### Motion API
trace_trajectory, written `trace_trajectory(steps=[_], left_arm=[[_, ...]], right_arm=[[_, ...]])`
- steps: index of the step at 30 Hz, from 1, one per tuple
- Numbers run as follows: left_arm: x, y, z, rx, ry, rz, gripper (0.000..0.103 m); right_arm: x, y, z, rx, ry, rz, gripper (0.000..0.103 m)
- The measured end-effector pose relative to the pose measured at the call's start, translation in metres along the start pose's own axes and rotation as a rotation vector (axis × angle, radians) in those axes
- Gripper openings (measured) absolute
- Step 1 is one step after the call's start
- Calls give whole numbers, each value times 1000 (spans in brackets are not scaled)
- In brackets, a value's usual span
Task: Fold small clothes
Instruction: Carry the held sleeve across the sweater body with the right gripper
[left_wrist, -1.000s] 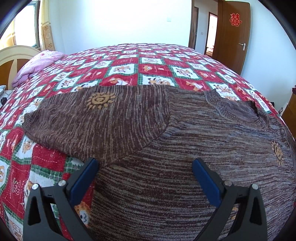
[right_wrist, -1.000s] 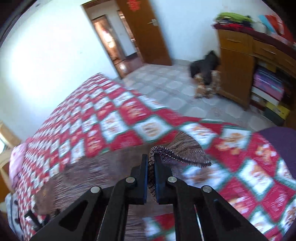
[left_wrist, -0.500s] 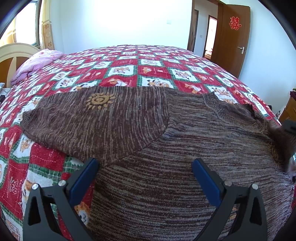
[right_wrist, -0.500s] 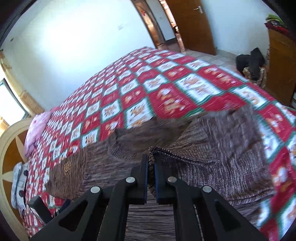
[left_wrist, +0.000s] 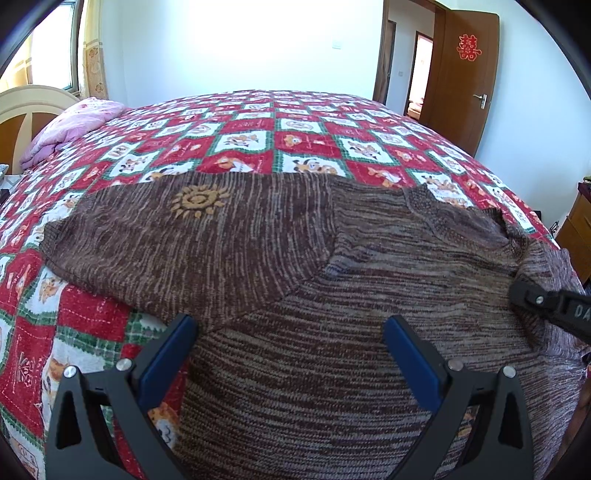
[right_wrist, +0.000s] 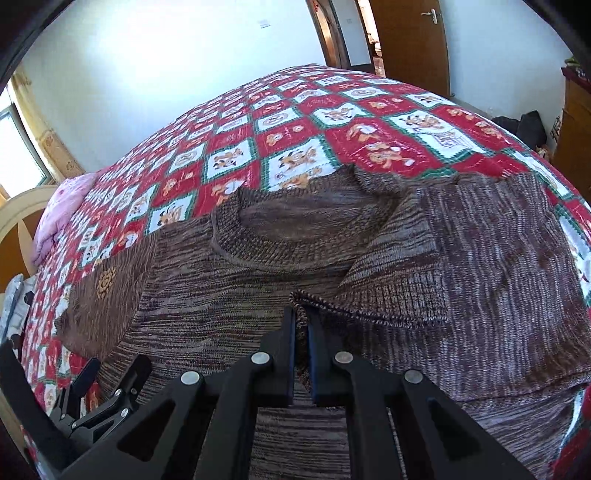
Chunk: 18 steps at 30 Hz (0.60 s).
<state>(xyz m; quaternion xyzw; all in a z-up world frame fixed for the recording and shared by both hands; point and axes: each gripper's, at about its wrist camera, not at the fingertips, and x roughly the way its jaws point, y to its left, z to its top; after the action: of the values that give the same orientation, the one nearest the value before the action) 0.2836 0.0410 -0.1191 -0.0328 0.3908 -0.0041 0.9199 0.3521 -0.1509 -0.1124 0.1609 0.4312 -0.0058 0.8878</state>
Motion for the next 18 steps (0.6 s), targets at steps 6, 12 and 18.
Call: trace_trajectory(steps=[6, 12, 18], left_arm=[[0, 0, 0, 0, 1, 1, 103], [0, -1, 0, -3, -3, -4, 103], [1, -2, 0, -1, -3, -2, 103]], right_arm=[[6, 6, -6, -5, 81, 233, 17], [-43, -52, -6, 162, -101, 271, 17], [-26, -79, -4, 202, -20, 0, 11]])
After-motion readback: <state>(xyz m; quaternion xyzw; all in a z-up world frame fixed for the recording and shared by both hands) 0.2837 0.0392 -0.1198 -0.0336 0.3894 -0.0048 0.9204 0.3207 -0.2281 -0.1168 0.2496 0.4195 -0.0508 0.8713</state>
